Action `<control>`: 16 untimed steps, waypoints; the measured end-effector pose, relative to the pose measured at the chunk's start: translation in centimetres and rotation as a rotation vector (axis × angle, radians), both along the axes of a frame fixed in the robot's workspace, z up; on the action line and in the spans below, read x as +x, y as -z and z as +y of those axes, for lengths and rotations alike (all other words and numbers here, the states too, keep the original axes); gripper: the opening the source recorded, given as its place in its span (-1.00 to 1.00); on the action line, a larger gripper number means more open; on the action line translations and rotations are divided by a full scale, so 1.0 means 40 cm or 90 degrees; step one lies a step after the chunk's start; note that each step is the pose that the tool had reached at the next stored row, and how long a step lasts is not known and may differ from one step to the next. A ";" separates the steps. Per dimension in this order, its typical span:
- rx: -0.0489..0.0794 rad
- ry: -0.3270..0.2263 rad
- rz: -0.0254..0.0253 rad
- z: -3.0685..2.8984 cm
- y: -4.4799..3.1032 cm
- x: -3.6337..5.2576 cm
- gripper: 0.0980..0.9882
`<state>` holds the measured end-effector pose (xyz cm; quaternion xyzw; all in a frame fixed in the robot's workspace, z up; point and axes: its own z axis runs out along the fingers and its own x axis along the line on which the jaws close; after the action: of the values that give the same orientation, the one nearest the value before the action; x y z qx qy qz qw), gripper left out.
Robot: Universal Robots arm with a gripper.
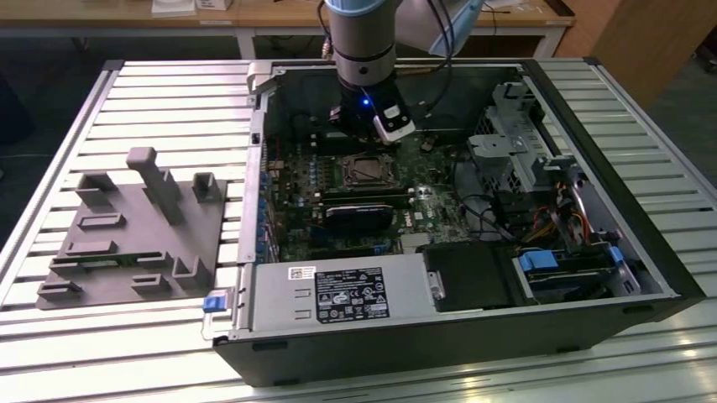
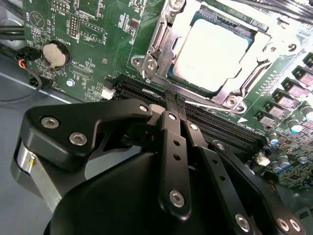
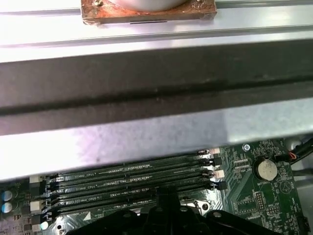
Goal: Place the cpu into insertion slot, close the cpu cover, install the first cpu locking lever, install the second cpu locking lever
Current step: 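Install the first cpu locking lever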
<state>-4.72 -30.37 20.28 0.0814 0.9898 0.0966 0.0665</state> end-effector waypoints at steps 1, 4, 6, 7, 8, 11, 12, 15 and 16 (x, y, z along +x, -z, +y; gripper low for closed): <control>0.000 0.001 0.0000 0.002 0.000 0.000 -0.98; 0.000 0.002 0.0000 0.011 0.002 0.000 -0.98; 0.000 0.003 0.0000 0.014 0.003 0.000 -0.98; 0.000 0.004 -0.0001 0.014 0.004 0.000 -0.98; -0.001 0.006 0.0000 0.014 0.004 0.000 -0.98; -0.002 0.014 0.0000 0.014 0.006 0.000 -0.98; -0.002 0.017 0.0000 0.014 0.007 0.000 -0.98; -0.003 0.026 0.0000 0.014 0.008 0.000 -0.98; -0.003 0.029 0.0000 0.014 0.009 0.000 -0.98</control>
<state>-4.72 -29.80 19.91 0.1035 0.9879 0.0929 0.0689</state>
